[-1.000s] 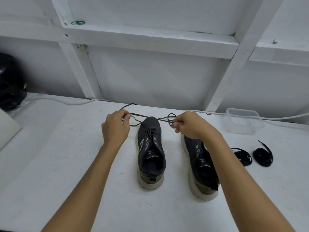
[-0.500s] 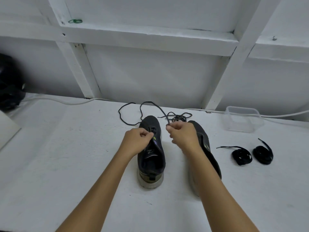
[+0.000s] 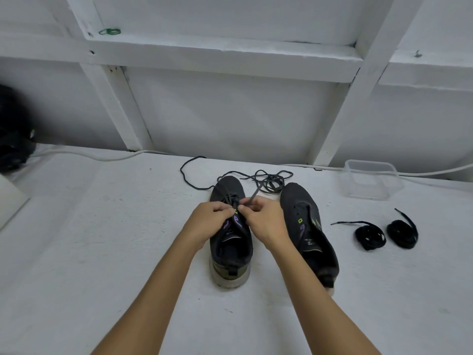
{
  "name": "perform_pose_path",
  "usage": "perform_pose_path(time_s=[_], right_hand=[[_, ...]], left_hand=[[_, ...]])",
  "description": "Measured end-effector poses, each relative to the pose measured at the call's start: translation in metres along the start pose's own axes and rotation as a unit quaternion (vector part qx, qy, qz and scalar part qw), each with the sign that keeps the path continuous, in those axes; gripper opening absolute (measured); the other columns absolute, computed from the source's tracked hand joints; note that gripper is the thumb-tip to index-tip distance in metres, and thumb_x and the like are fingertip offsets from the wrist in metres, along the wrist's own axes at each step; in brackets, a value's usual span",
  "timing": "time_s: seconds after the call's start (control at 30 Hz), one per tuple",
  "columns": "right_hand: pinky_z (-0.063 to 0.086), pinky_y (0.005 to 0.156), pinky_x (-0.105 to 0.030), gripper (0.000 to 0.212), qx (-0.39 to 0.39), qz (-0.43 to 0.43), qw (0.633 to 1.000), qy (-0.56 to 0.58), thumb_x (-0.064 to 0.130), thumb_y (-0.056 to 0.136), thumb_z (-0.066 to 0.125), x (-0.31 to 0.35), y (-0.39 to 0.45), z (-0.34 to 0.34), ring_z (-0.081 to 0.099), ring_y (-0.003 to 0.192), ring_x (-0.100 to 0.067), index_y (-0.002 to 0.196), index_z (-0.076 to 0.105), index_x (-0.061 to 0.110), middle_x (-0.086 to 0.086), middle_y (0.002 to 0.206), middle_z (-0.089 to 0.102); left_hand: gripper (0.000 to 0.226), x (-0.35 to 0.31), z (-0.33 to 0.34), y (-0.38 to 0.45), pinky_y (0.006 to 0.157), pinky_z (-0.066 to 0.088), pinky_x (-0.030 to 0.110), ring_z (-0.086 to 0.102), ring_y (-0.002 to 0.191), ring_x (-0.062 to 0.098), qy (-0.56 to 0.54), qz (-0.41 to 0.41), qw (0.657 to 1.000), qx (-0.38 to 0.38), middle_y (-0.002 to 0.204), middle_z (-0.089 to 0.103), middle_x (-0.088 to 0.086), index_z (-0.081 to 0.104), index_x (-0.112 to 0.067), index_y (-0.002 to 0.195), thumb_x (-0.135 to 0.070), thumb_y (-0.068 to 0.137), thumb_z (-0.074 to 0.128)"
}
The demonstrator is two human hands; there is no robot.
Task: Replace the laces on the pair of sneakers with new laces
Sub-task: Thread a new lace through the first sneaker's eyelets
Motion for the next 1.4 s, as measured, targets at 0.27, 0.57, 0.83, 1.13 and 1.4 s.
perform_pose_path(time_s=[0.27, 0.57, 0.83, 1.13, 1.4], right_hand=[[0.056, 0.076, -0.017, 0.007, 0.000, -0.031, 0.998, -0.048, 0.018, 0.089, 0.075, -0.001, -0.001, 0.004, 0.069, 0.081, 0.005, 0.083, 0.079, 0.018, 0.017, 0.086, 0.075], [0.051, 0.069, -0.011, 0.010, 0.122, -0.015, 0.992, -0.002, 0.026, 0.093, 0.069, 0.004, -0.014, -0.001, 0.069, 0.082, 0.004, 0.087, 0.077, 0.030, 0.023, 0.080, 0.074], [0.050, 0.084, -0.037, 0.020, 0.099, 0.068, 0.953, 0.278, 0.034, 0.102, 0.055, 0.020, 0.000, -0.013, 0.066, 0.108, -0.014, 0.091, 0.067, 0.023, 0.006, 0.105, 0.073], [0.053, 0.068, -0.031, 0.028, -0.045, 0.062, 0.971, 0.227, 0.013, 0.097, 0.046, 0.025, 0.014, -0.048, 0.066, 0.079, -0.014, 0.108, 0.069, 0.023, 0.000, 0.069, 0.066], [0.053, 0.071, -0.034, 0.014, -0.188, 0.017, 0.964, 0.186, 0.012, 0.088, 0.058, 0.034, 0.014, -0.066, 0.059, 0.069, -0.012, 0.086, 0.070, 0.019, 0.004, 0.073, 0.067]], left_hand=[[0.020, 0.001, 0.000, -0.002, 0.084, 0.056, 0.026, 0.069, 0.090, 0.008, 0.023, 0.020, 1.000, -0.006, 0.093, 0.074, -0.006, 0.076, -0.027, 0.106, -0.020, 0.090, 0.066], [0.010, -0.009, 0.002, -0.003, 0.075, 0.048, 0.021, 0.063, 0.086, 0.005, 0.115, 0.057, 0.991, -0.048, 0.093, 0.068, -0.009, 0.072, -0.023, 0.098, -0.023, 0.095, 0.062], [0.012, -0.010, 0.000, -0.005, 0.067, 0.043, 0.015, 0.059, 0.085, 0.001, 0.124, 0.056, 0.990, -0.038, 0.093, 0.066, -0.011, 0.070, -0.023, 0.100, -0.022, 0.096, 0.059], [0.010, -0.010, 0.002, -0.004, 0.066, 0.042, 0.012, 0.059, 0.084, -0.001, 0.117, 0.053, 0.991, -0.034, 0.092, 0.065, -0.013, 0.069, -0.024, 0.098, -0.023, 0.096, 0.060], [0.012, -0.009, 0.001, -0.005, 0.068, 0.044, 0.013, 0.060, 0.086, 0.000, 0.112, 0.049, 0.992, -0.034, 0.094, 0.067, -0.010, 0.071, -0.023, 0.098, -0.023, 0.095, 0.060]])
Point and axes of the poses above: each hand's wrist, its own y-axis towards the middle knuckle, its own z-axis out of the palm, x = y × z, the point moved 5 cm from there along y, towards the middle knuckle
